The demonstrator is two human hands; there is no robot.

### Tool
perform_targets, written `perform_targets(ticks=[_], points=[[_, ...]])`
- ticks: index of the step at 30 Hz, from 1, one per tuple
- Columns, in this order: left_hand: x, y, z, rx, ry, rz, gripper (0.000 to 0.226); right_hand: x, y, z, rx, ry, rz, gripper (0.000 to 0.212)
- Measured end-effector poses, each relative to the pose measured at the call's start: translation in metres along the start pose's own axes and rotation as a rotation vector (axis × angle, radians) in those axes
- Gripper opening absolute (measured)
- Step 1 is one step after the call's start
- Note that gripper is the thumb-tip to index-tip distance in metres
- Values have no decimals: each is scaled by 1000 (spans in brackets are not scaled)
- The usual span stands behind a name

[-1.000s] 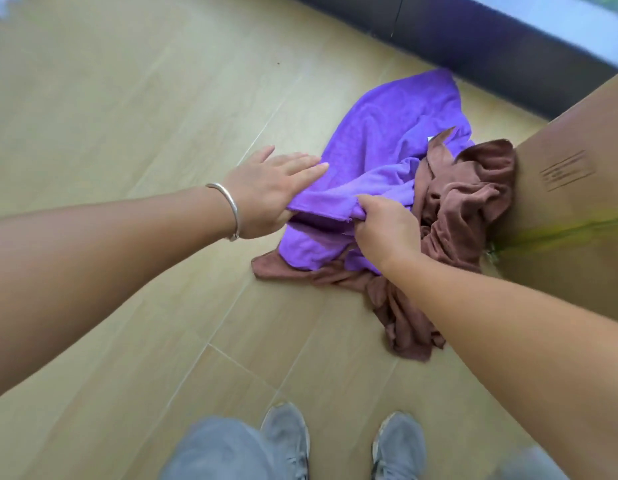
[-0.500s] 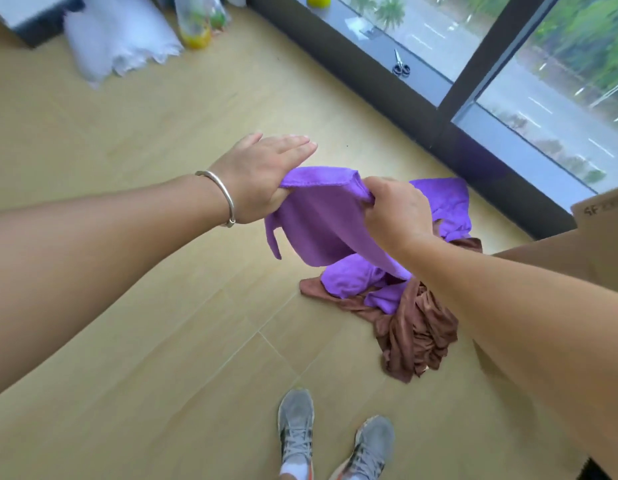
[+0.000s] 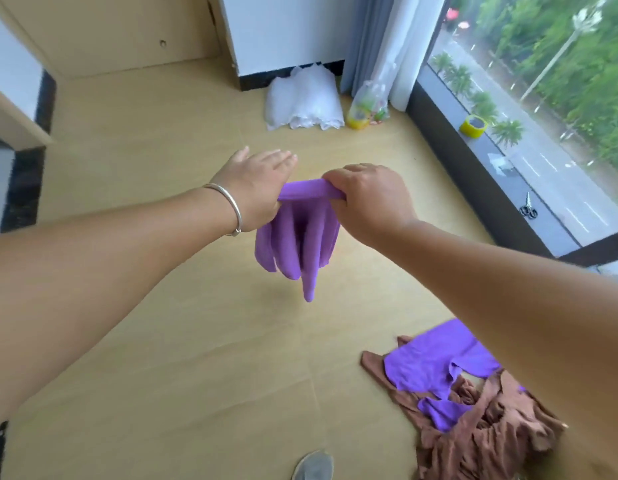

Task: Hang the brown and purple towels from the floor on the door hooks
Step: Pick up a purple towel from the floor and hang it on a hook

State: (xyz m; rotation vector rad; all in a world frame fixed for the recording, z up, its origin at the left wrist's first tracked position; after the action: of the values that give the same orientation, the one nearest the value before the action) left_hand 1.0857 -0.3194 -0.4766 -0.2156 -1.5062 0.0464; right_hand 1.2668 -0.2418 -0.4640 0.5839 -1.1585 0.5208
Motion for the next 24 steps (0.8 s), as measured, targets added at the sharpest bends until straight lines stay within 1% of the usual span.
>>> perform_targets(ticks=[3,6,8,10,13,16,19,22,23,24], points=[[-14,-31,23,211,-65,9,60,10,0,29,122,-23,-46,24],[-39,-59,32,371,-106,-21,32,17,-17,32,223,10,-85,32],[-60,-80,31,430,-101,-47,21,17,-35,22,261,13,-79,34],[-81,-103,26,474,-91,-61,21,13,-53,7,254,25,-53,33],[-109,-142,1,503,-51,-44,9,-1,-83,-15,233,43,28,29],[-132,-183,-32,535,-57,-12,14,-18,-112,-29,226,41,81,29],[-155,-220,-68,586,-65,32,8,-42,-140,-34,244,-12,186,27],[-175,-256,-95,638,-108,68,7,-69,-166,-34,232,-34,283,27],[-185,-270,-103,646,-126,105,7,-78,-175,-33,219,-32,321,27],[-196,-284,-109,646,-147,154,13,-86,-182,-32,199,-37,362,26]])
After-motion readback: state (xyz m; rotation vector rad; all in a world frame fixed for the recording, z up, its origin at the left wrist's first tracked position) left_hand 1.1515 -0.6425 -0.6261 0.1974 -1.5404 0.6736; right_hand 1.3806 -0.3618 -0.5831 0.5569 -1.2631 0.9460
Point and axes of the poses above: each hand's wrist, its own y-axis towards the middle knuckle, its own x-axis out of the back of the hand, z = x × y, the point moved 1 cm from there along y, towards the middle knuckle, and after that the axes turned 14 degrees about -x, right-handed, at the moved point
